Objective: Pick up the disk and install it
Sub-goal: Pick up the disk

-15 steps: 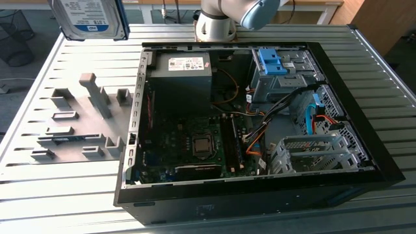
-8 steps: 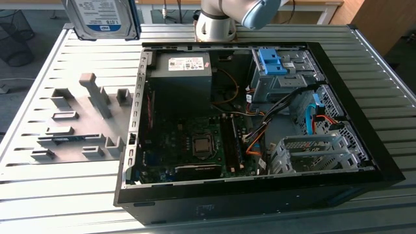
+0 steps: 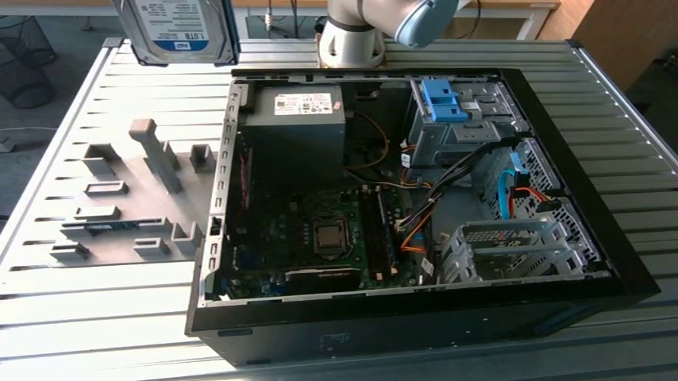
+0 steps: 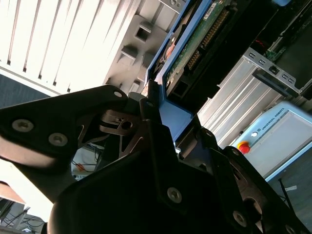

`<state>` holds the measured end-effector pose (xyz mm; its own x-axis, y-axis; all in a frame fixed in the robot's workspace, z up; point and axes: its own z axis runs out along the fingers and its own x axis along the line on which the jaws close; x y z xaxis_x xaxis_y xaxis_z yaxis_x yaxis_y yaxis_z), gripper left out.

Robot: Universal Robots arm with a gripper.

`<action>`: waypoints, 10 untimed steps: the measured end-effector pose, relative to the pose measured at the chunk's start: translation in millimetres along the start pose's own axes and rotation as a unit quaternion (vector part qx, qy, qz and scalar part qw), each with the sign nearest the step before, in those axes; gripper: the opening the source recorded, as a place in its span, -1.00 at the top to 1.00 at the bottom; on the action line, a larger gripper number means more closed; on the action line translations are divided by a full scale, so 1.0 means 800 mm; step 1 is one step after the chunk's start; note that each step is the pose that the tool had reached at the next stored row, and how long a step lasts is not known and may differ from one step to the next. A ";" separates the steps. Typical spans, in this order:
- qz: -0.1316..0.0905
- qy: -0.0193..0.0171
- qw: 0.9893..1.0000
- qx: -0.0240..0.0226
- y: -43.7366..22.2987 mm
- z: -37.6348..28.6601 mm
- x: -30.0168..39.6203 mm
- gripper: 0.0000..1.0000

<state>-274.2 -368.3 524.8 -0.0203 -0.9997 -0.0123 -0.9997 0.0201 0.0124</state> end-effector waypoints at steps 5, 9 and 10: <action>0.000 0.000 1.000 0.000 -0.0049 -0.0001 -0.0001 0.27; 0.000 0.000 1.000 0.000 -0.0073 -0.0002 -0.0002 0.27; 0.000 0.000 1.000 0.000 -0.0076 -0.0002 -0.0002 0.27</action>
<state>-268.1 -368.3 524.9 -0.0204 -0.9997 -0.0123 -0.9997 0.0203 0.0125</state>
